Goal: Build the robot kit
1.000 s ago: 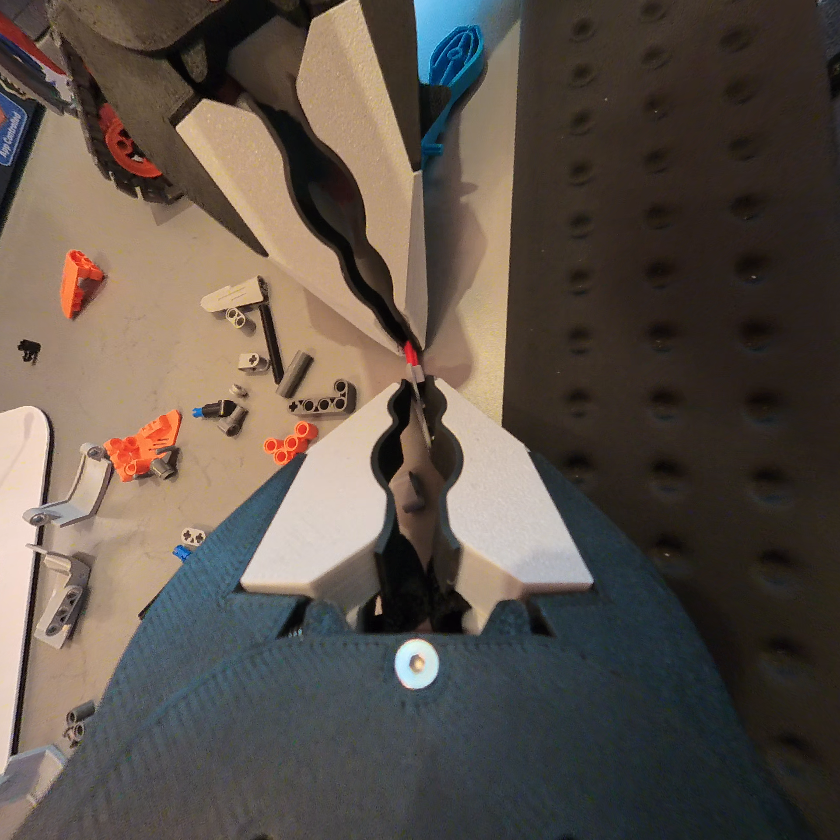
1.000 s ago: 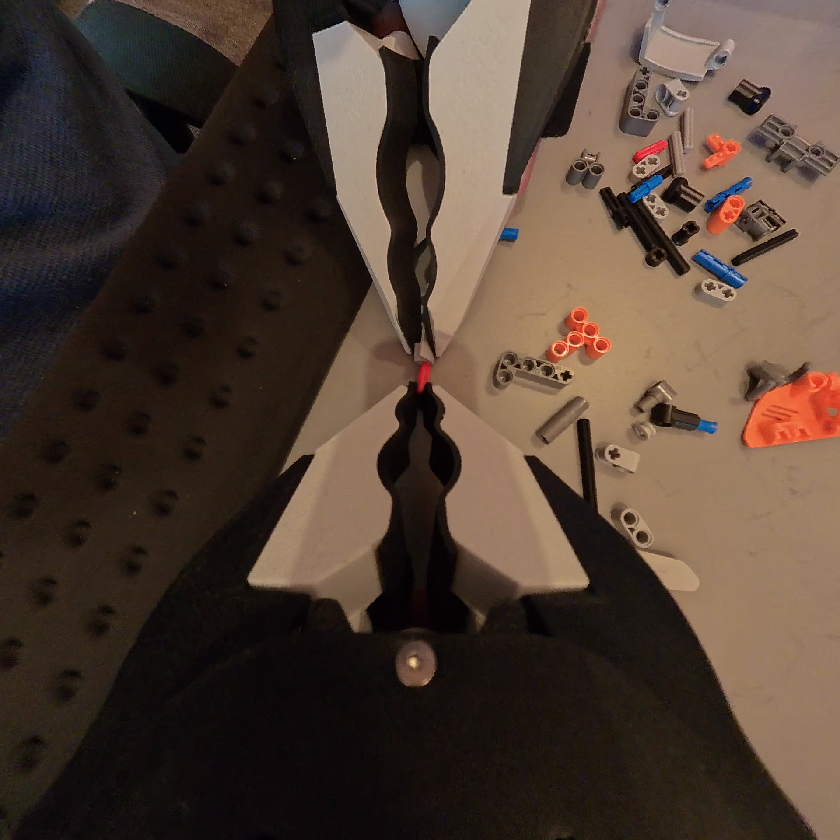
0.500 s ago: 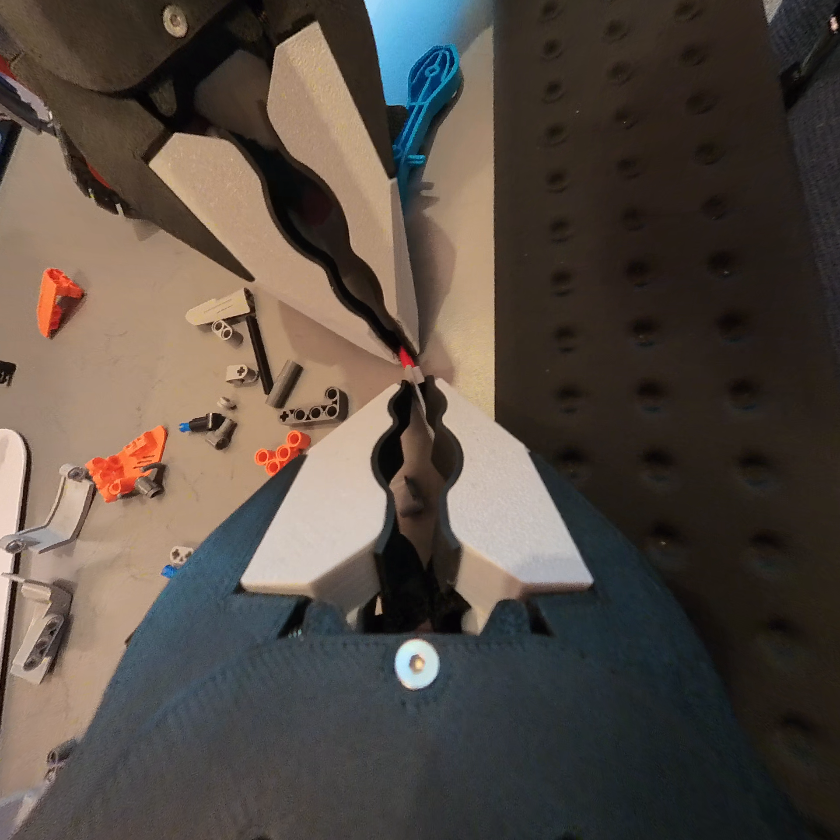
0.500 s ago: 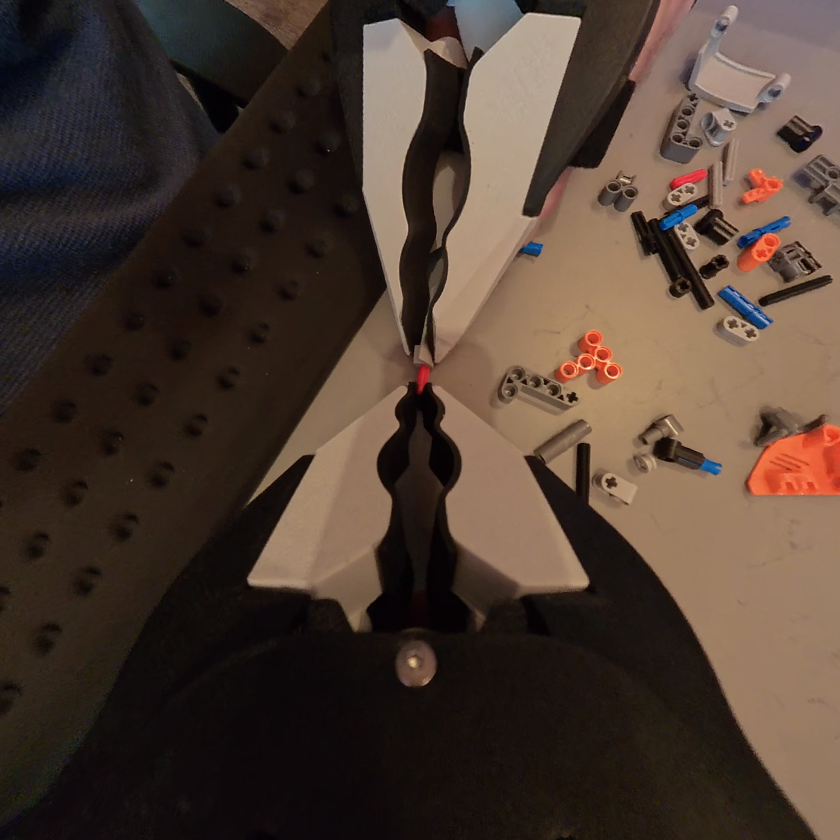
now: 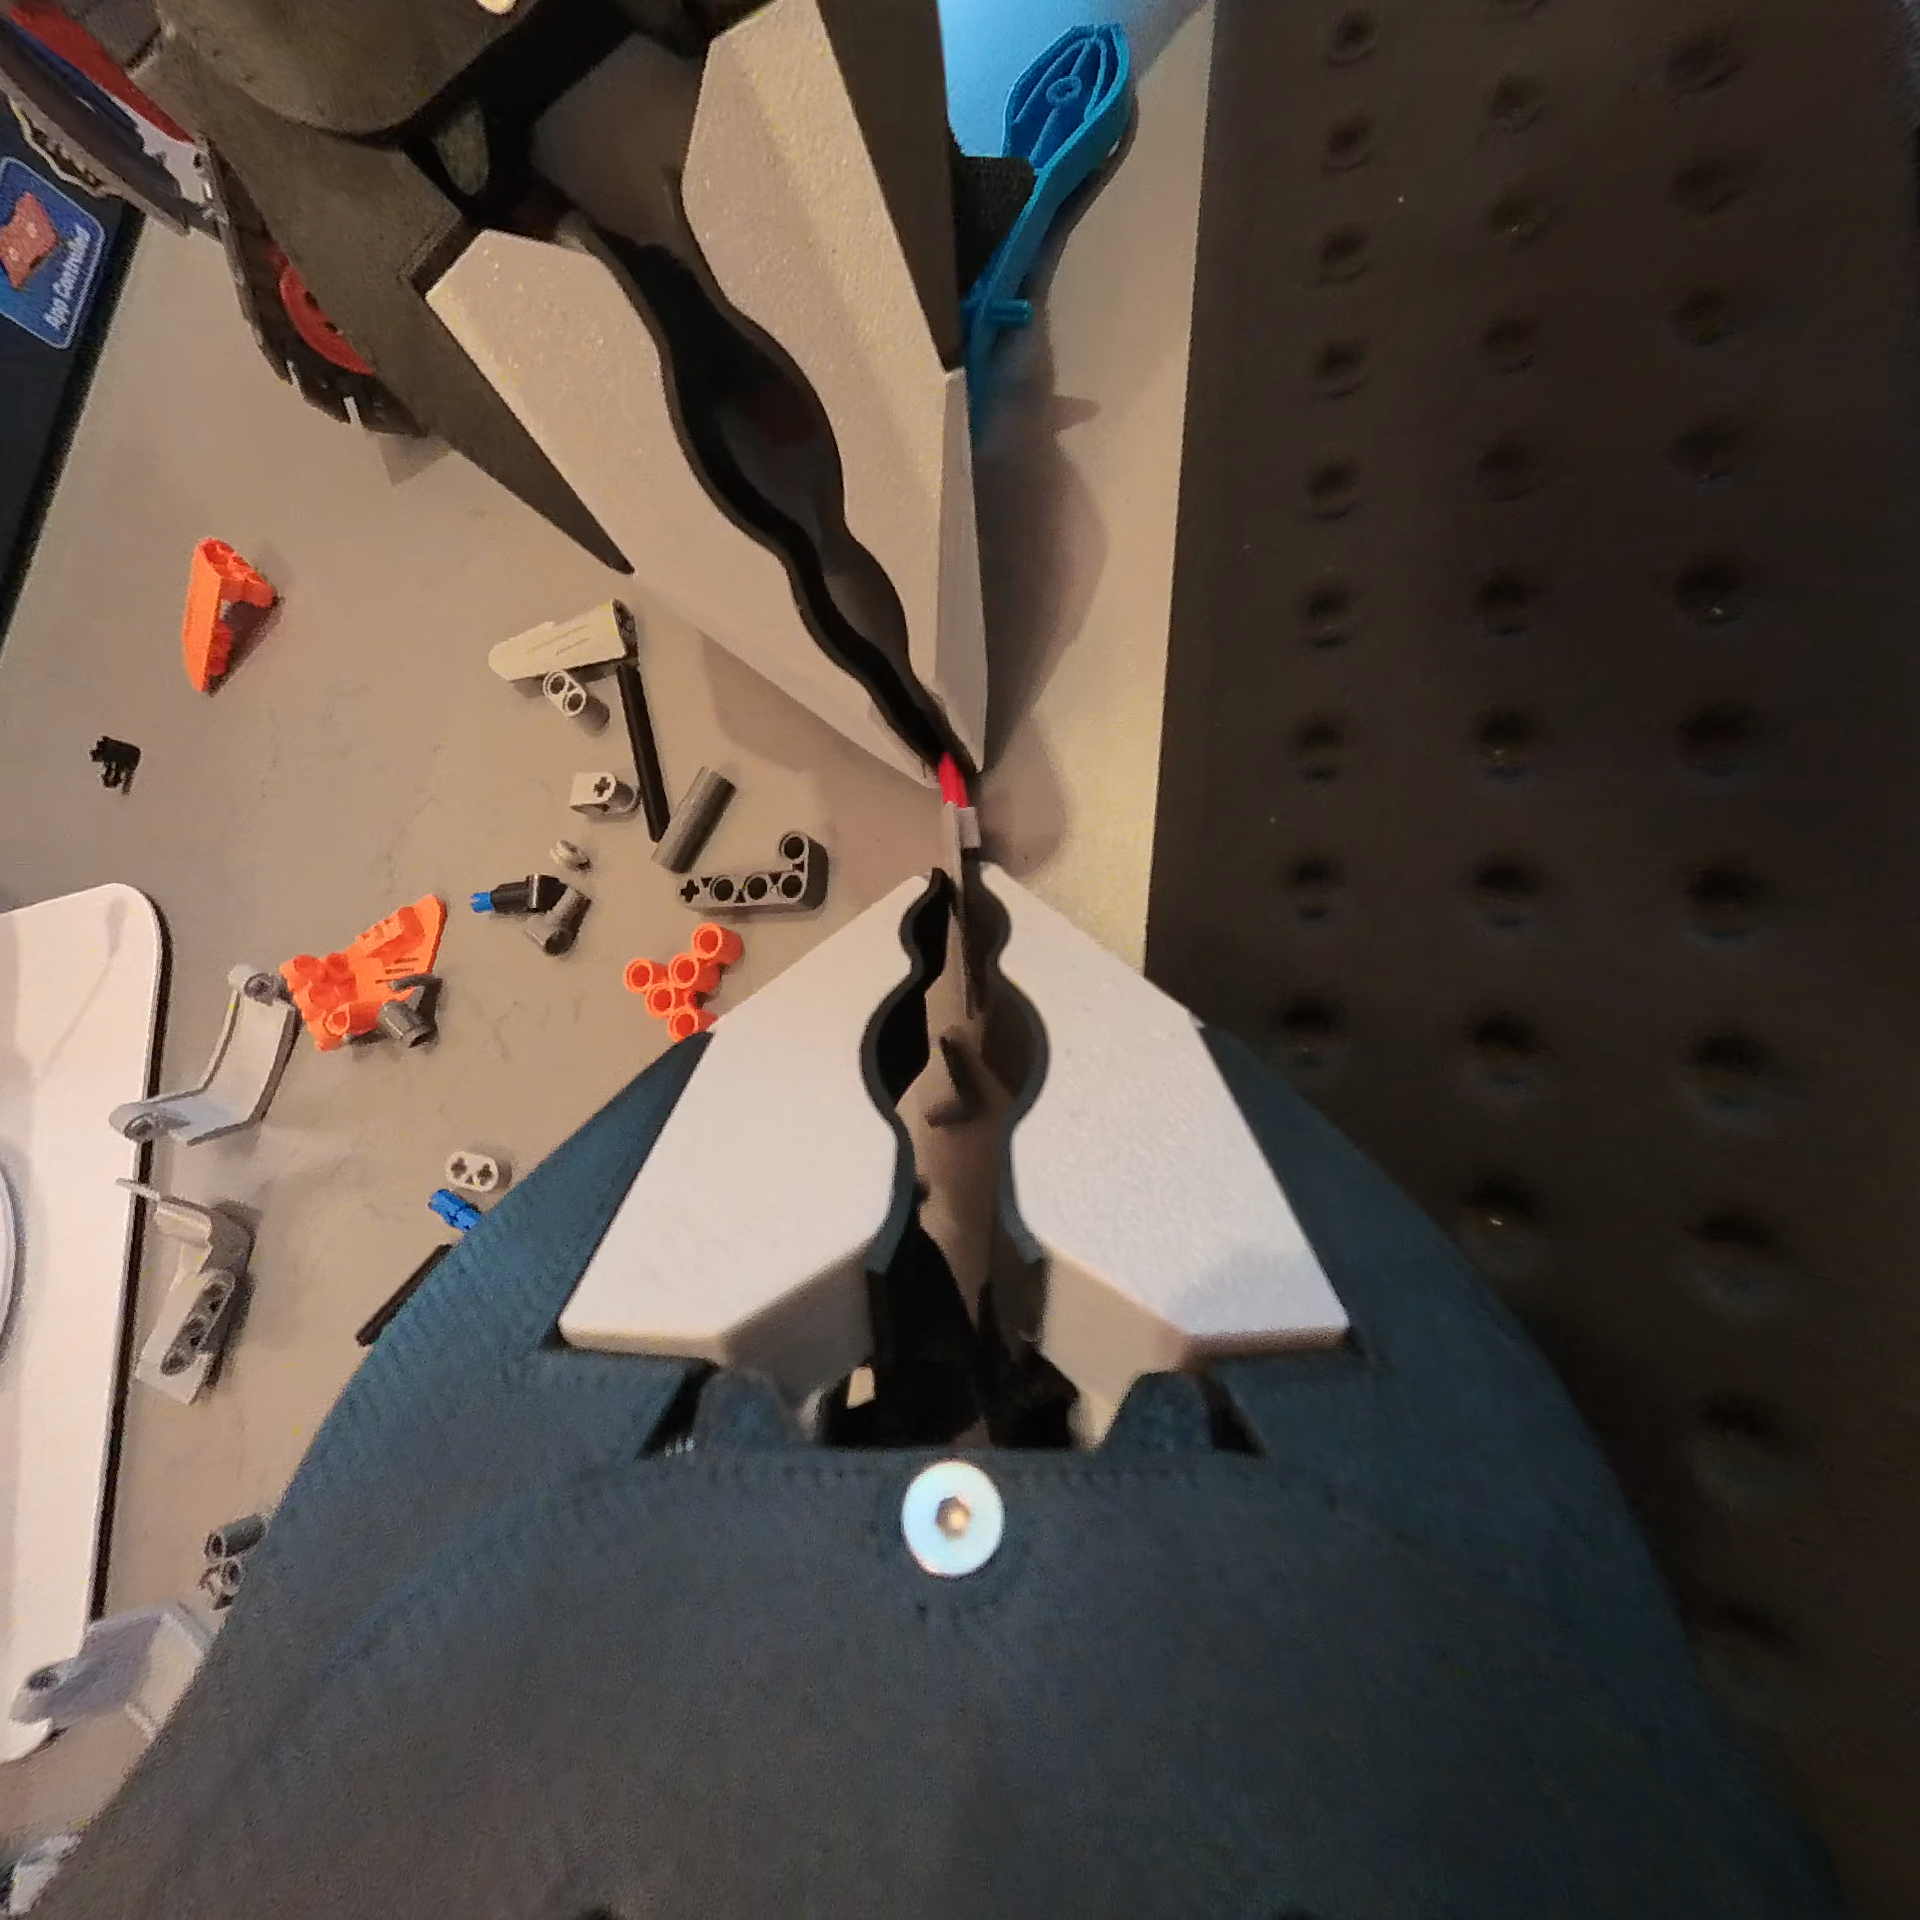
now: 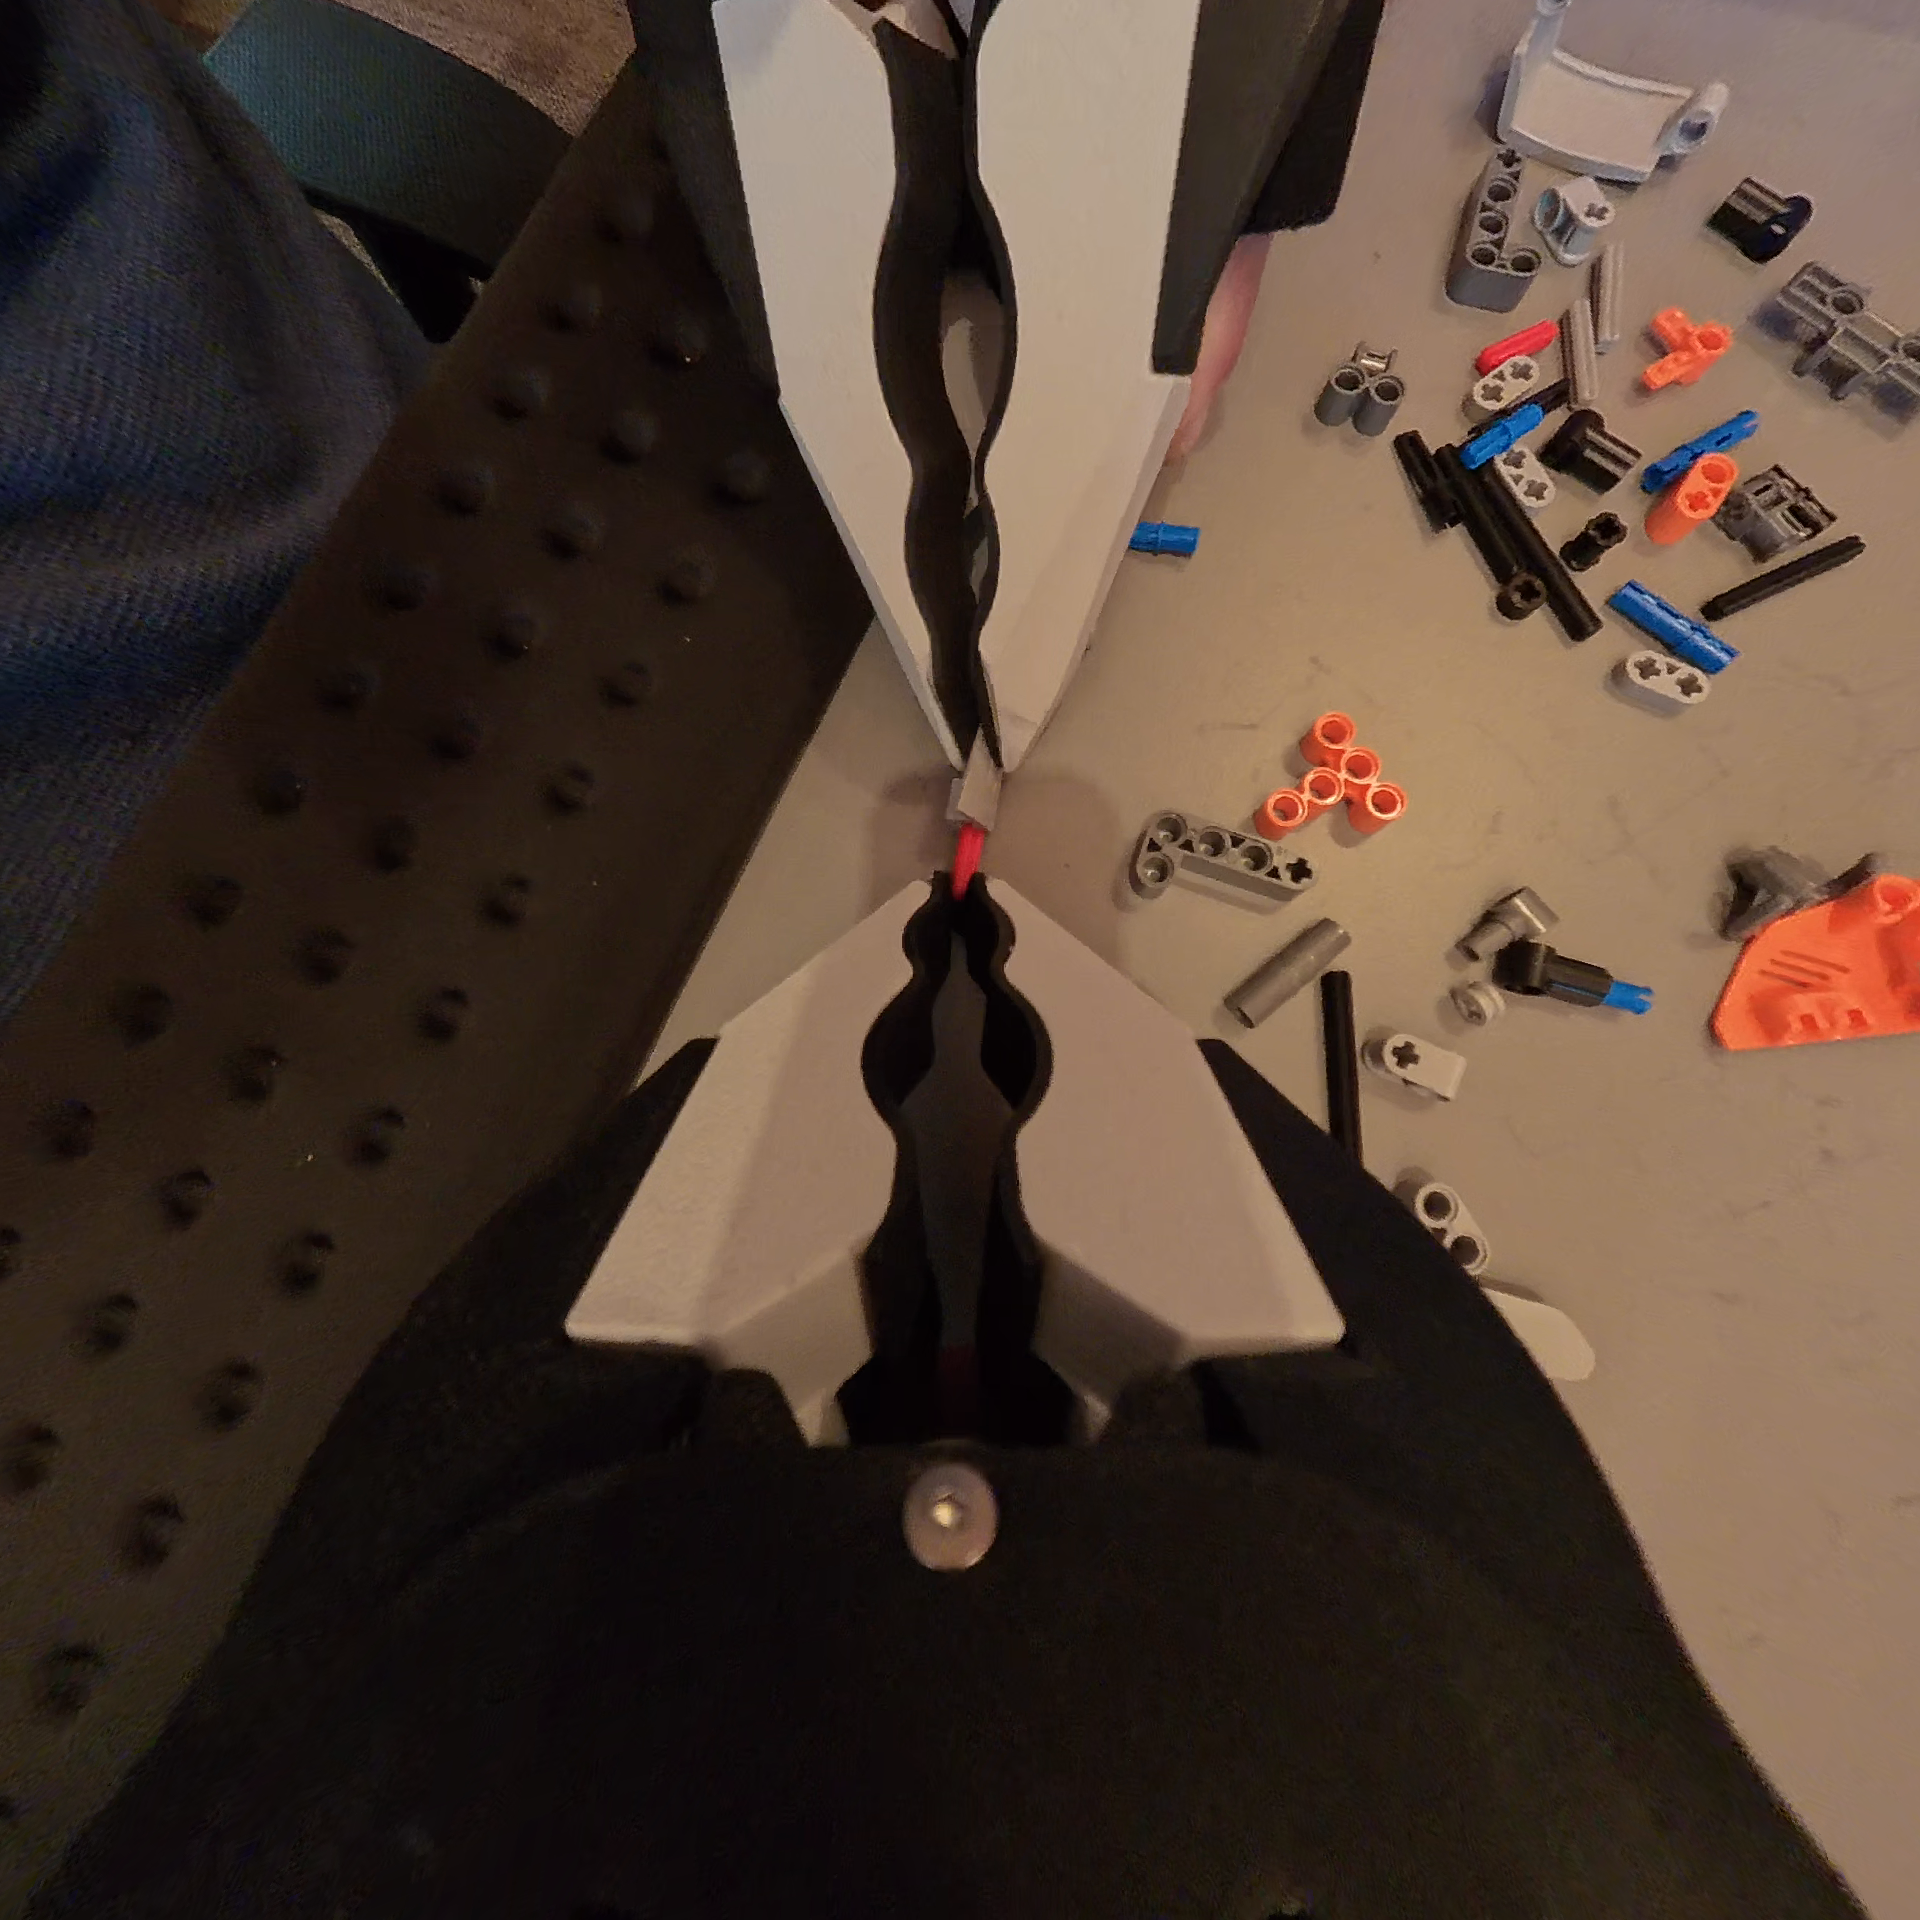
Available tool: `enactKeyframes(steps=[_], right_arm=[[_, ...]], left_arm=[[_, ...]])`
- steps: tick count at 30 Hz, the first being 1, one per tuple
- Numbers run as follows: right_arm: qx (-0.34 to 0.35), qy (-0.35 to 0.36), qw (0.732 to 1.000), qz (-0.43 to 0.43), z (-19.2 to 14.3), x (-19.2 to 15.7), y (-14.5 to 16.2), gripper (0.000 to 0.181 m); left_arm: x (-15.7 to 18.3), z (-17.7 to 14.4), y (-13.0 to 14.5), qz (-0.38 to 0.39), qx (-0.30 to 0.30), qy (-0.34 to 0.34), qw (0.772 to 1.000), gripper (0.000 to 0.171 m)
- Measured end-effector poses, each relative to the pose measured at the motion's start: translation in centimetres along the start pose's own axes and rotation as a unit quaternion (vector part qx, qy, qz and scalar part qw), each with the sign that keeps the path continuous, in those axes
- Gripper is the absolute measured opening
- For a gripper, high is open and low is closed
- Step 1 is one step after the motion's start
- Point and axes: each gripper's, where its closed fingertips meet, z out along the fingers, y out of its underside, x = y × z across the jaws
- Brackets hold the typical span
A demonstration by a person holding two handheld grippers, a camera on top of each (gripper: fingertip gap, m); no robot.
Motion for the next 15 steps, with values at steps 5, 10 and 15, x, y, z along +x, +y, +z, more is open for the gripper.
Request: enactKeyframes(steps=[5, 10, 15], right_arm=[[0.004, 0.003, 1.0, -0.001, 0.01, -0.01, -0.02, 0.0], [0.009, -0.001, 1.0, 0.002, 0.01, -0.01, -0.04, 0.0], [0.006, 0.007, 1.0, 0.002, 0.04, -0.01, -0.04, 0.0]], left_arm=[[-0.2, 0.28, 0.03, -0.005, 0.006, 0.007, 1.0, 0.0], [-0.16, 0.41, -0.08, -0.007, 0.011, 0.008, 1.0, 0.0], [-0.12, 0.47, -0.15, -0.003, 0.01, 0.002, 1.0, 0.0]])
